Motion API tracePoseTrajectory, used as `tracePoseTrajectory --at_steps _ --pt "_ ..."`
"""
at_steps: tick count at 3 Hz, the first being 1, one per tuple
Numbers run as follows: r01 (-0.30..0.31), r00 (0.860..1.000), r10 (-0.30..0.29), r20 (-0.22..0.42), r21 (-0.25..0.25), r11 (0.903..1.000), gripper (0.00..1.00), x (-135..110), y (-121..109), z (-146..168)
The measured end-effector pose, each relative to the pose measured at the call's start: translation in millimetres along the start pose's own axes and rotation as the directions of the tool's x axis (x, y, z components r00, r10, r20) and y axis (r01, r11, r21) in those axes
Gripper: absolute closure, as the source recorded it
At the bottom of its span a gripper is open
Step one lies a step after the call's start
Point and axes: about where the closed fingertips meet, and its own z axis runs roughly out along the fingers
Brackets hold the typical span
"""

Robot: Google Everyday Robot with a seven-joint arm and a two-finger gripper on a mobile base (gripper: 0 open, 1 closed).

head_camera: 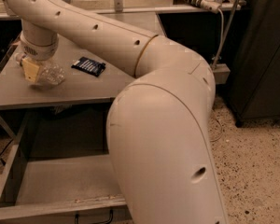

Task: Place water bottle into top drawer

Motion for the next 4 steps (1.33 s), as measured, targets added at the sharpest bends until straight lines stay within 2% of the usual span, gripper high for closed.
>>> tracePoseTrajectory --at_steps 2,3,4 --pt "0.000 1.000 0.000 0.000 0.000 1.0000 0.89 0 0 0" --pt "0.010 1.000 -0.010 0.017 0.011 0.9999 1.00 7 10 -9" --pt "-0.018 0.999 0.016 0.032 0.059 0.9981 1.00 27 27 -37"
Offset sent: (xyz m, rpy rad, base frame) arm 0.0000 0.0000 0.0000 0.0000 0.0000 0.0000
